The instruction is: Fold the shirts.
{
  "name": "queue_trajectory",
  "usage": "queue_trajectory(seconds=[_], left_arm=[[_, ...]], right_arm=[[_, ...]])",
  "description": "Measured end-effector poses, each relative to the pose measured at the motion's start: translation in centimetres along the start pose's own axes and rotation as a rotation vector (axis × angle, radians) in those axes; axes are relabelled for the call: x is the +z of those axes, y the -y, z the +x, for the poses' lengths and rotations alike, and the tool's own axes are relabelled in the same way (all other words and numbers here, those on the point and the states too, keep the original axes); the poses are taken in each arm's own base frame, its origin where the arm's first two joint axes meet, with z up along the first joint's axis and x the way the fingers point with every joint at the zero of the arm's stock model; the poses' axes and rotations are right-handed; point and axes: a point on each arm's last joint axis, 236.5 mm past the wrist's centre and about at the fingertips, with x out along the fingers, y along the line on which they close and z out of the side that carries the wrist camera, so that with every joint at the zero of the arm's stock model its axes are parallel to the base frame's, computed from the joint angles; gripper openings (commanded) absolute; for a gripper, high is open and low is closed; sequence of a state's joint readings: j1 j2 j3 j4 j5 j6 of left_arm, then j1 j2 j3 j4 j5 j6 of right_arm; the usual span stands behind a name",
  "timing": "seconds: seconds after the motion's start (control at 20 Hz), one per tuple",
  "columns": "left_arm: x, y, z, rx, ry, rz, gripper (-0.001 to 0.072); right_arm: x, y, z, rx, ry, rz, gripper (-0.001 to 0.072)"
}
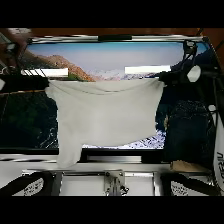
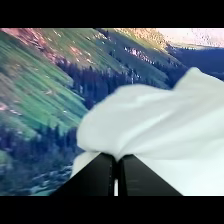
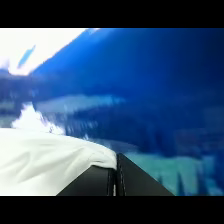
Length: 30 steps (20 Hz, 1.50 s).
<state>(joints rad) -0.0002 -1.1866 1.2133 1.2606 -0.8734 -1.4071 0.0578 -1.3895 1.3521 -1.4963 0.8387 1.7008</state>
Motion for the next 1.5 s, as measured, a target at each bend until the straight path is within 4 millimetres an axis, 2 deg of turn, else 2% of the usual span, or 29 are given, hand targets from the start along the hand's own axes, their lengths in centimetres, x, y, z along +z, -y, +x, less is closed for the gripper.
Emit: queue_trajectory(seconds=[0.05,0.1,0.15,0.2,0.25,0.35,0.4,0.45,0.55,0.65,0.75,0.85,0.95,1.05,1.1,1.15,1.25,1.3,1.35,1.4,1.5], left_arm=[[-0.6,0.0,2.1,-0.021,-0.022,-0.042,0.0045],[-1.2,0.1,3.7,-0.042,-0.042,-0.081,0.0222],[-1.7,0.3,4.9,-0.064,-0.058,-0.126,0.0525],[-2.2,0.6,5.9,-0.084,-0.078,-0.171,0.0677],[-2.5,0.7,6.3,-0.099,-0.097,-0.208,0.0674],[-3.0,0.1,6.0,-0.11,-0.155,-0.233,0.0635],[-3.6,-0.6,5.4,-0.107,-0.201,-0.236,0.0452],[-4.4,-1.6,4.5,-0.096,-0.259,-0.237,0.0368],[-7.7,-3.5,2.1,-0.066,-0.403,-0.247,0.0396],[-11.7,-4.7,-0.2,-0.045,-0.516,-0.269,0.0686],[-16.7,-4.8,-1.7,-0.04,-0.62,-0.303,0.0667],[-21.8,-4.2,-2.2,-0.059,-0.711,-0.336,0.0651],[-25.3,-3.0,-1.8,-0.101,-0.745,-0.377,0.065],[-27.0,-2.2,-0.7,-0.127,-0.727,-0.415,0.0649],[-27.5,-1.9,-0.2,-0.132,-0.72,-0.422,0.0611],[-27.8,-1.5,0.3,-0.139,-0.712,-0.428,0.0582],[-28.0,-1.3,1.6,-0.138,-0.679,-0.439,0.0574],[-28.0,-0.9,2.1,-0.147,-0.673,-0.45,0.0393],[-28.2,-0.6,2.6,-0.154,-0.671,-0.458,0.0179],[-28.3,-0.5,3.1,-0.151,-0.668,-0.454,0.003],[-28.3,-0.2,3.6,-0.158,-0.661,-0.46,0.0033]], right_arm=[[0.0,-0.3,1.4,0.017,0.006,0.047,0.0183],[-0.2,-0.7,2.6,0.038,0.001,0.098,0.0504],[-0.6,-1.2,3.5,0.063,-0.01,0.146,0.0614],[-0.8,-1.7,3.9,0.086,-0.021,0.175,0.0614],[-0.9,-2.0,3.8,0.106,-0.036,0.19,0.0614],[-1.3,-1.5,2.4,0.121,-0.081,0.17,0.0613],[-1.6,-0.9,1.3,0.119,-0.108,0.158,0.0612],[-2.5,-0.1,0.2,0.114,-0.155,0.146,0.0612],[-5.5,1.7,-2.5,0.098,-0.29,0.116,0.0612],[-9.8,3.3,-5.1,0.093,-0.453,0.095,0.0611],[-13.3,4.4,-7.1,0.098,-0.564,0.103,0.0612],[-16.0,4.7,-8.1,0.118,-0.634,0.128,0.0612],[-17.7,4.2,-8.5,0.156,-0.676,0.154,0.0613],[-19.0,4.2,-8.4,0.165,-0.702,0.179,0.0613],[-19.6,4.2,-8.2,0.17,-0.715,0.193,0.0613],[-20.5,4.0,-7.9,0.177,-0.736,0.211,0.0613],[-22.1,3.4,-7.2,0.196,-0.773,0.242,0.0613],[-23.0,2.7,-6.9,0.21,-0.788,0.251,0.0613],[-23.8,2.3,-6.4,0.216,-0.798,0.256,0.0621],[-24.4,1.9,-6.0,0.22,-0.801,0.268,0.0623],[-25.7,1.6,-5.1,0.212,-0.806,0.292,0.0623]])
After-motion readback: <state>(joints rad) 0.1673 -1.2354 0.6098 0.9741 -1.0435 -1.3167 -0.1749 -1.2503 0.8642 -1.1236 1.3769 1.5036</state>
